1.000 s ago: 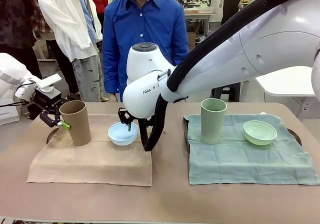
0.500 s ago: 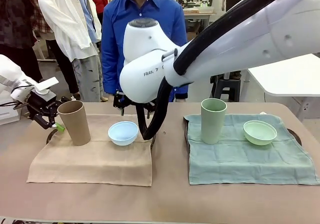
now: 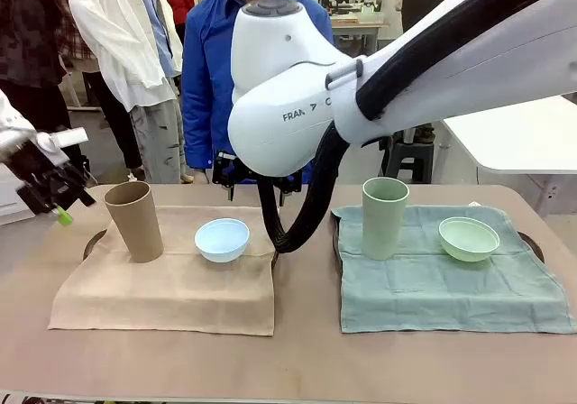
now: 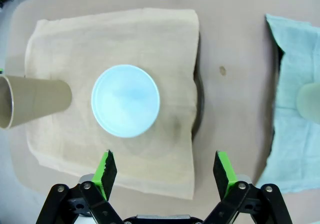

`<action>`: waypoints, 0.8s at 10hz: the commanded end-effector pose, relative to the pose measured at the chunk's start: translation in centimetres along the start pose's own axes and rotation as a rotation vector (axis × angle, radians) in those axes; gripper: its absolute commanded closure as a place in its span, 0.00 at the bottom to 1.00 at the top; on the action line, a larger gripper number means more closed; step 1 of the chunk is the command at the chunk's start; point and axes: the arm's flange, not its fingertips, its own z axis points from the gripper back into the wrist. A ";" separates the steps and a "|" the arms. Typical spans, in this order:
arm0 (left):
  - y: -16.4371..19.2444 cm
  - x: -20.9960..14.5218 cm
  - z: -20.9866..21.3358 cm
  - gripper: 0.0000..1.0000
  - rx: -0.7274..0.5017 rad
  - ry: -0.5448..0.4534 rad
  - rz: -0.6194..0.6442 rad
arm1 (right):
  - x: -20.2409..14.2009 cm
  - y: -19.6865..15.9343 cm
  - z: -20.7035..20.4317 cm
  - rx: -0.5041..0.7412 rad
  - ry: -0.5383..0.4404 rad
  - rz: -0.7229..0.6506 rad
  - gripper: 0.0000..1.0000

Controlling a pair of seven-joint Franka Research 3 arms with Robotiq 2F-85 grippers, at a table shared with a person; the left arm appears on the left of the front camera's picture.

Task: Set up a tray with a mat and arrange the tableware.
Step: Place the Picnic Bowl and Reusable plastic cup back onto the Handle tray in front of the human's position.

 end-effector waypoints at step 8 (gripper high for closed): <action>-11.8 14.1 9.9 0.00 0.378 0.124 0.693 | -4.7 -3.7 13.1 -0.081 -0.071 0.016 0.00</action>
